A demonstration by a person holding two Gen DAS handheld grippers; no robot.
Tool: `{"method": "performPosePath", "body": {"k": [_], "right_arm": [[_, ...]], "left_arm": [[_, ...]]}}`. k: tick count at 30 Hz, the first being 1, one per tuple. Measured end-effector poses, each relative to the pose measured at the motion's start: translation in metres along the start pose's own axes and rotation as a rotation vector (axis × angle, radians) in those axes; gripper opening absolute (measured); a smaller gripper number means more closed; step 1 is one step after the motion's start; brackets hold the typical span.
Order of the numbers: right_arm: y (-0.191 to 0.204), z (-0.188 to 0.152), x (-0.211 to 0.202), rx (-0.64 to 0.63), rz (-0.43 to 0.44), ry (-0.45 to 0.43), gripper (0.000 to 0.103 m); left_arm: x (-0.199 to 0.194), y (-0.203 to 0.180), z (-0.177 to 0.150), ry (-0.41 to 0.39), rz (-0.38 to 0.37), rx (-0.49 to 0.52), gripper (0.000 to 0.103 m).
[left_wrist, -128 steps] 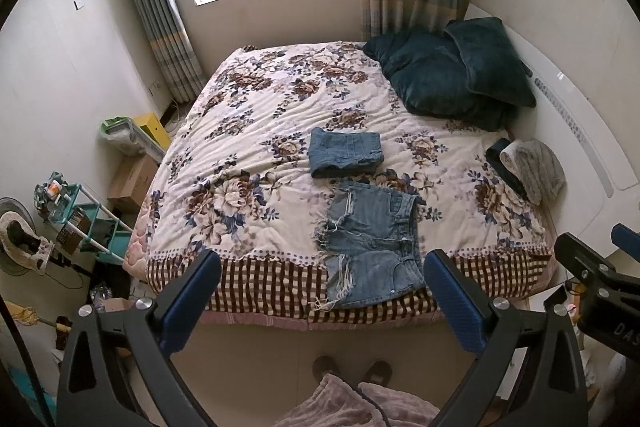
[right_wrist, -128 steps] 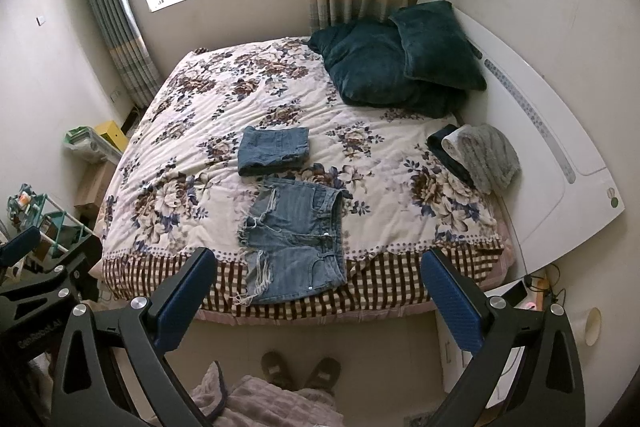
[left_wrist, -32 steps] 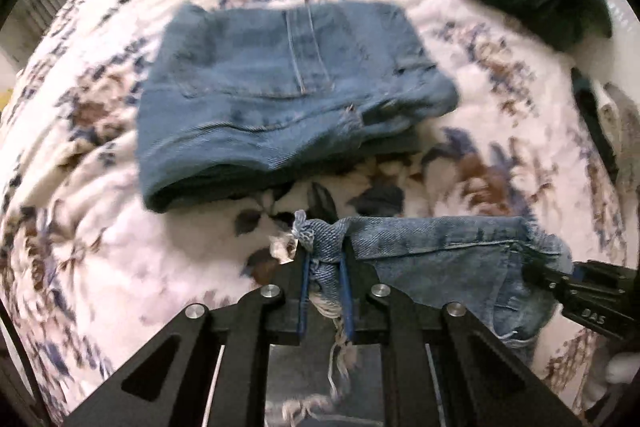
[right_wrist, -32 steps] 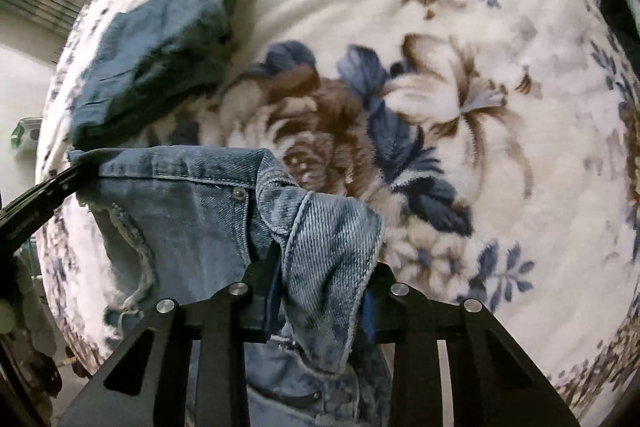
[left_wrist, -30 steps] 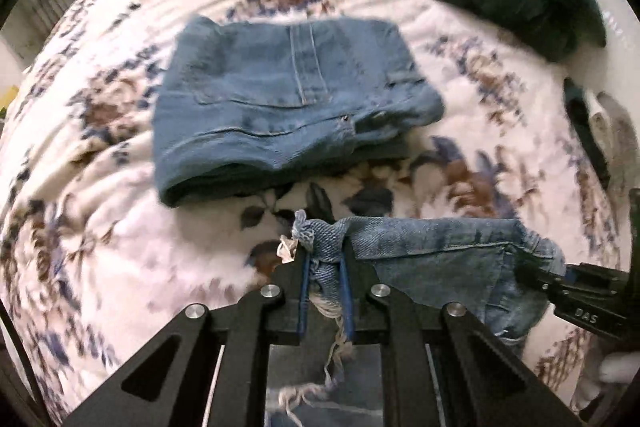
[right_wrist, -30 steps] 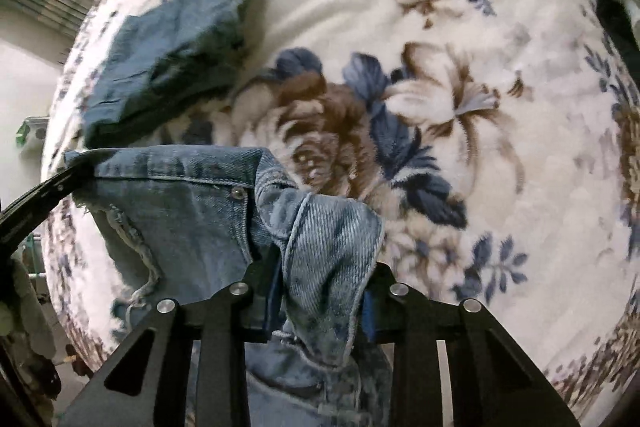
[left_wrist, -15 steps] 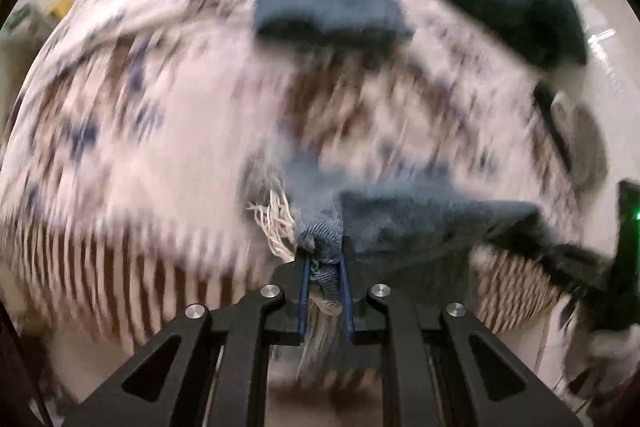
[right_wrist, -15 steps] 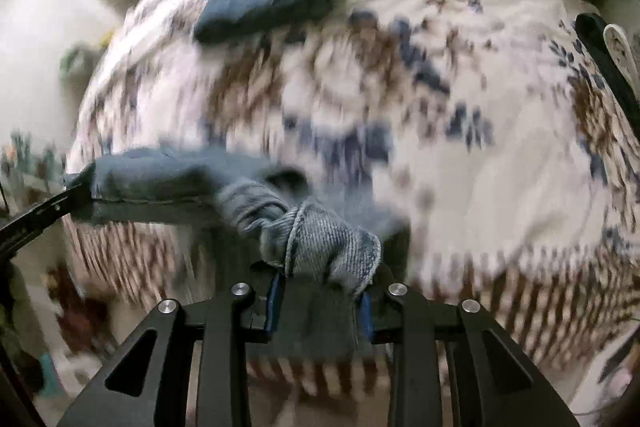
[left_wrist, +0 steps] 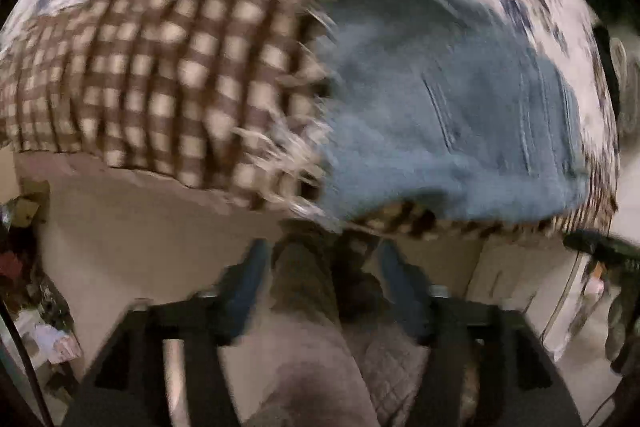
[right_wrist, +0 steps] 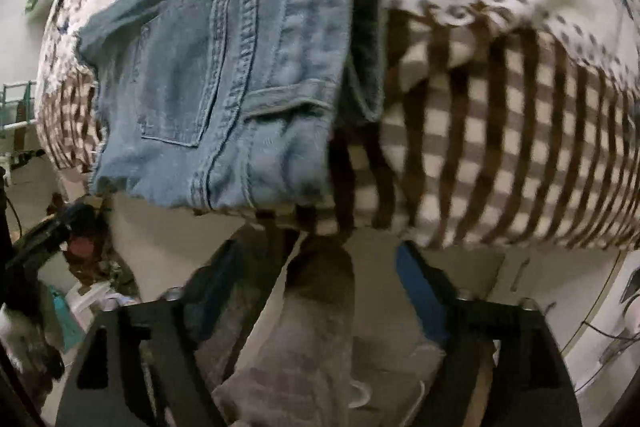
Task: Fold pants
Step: 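Lift the shorts with both grippers and flip them over onto the leg openings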
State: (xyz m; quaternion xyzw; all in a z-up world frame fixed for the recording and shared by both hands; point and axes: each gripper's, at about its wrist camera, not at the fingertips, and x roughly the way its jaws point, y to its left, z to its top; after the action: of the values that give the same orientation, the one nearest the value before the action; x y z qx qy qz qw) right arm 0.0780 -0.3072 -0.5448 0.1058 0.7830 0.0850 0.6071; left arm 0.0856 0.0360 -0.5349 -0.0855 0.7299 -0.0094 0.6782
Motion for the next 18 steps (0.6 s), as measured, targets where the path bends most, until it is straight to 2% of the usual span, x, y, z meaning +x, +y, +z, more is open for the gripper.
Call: {"method": "performPosePath", "body": {"k": [1, 4, 8, 11, 14, 15, 16, 17, 18], "right_arm": [[-0.006, -0.001, -0.007, 0.013, 0.001, -0.012, 0.084], [-0.033, 0.007, -0.037, 0.112, 0.009, -0.075, 0.084], [-0.069, 0.046, -0.062, 0.287, 0.129, -0.187, 0.084], [-0.087, 0.092, -0.051, 0.364, 0.243, -0.206, 0.084], [-0.093, 0.124, -0.020, 0.398, 0.362, -0.133, 0.084], [-0.092, 0.130, -0.013, 0.392, 0.390, -0.119, 0.073], [-0.087, 0.135, -0.008, 0.384, 0.396, -0.118, 0.046], [-0.085, 0.138, -0.005, 0.365, 0.417, -0.126, 0.034], [-0.082, 0.137, -0.003, 0.360, 0.420, -0.145, 0.027]], "left_arm": [[-0.008, 0.005, 0.007, -0.030, -0.010, -0.018, 0.076], [-0.029, 0.007, 0.042, -0.125, -0.037, -0.034, 0.076], [-0.025, 0.001, 0.122, -0.171, -0.108, -0.081, 0.076], [0.004, -0.001, 0.179, -0.133, -0.135, -0.104, 0.076], [0.058, -0.007, 0.221, -0.003, -0.159, -0.094, 0.075], [0.069, -0.008, 0.227, 0.013, -0.166, -0.085, 0.065], [0.074, -0.010, 0.228, 0.019, -0.158, -0.083, 0.040], [0.078, -0.010, 0.229, 0.011, -0.161, -0.080, 0.032], [0.077, -0.011, 0.229, -0.010, -0.170, -0.070, 0.021]]}}
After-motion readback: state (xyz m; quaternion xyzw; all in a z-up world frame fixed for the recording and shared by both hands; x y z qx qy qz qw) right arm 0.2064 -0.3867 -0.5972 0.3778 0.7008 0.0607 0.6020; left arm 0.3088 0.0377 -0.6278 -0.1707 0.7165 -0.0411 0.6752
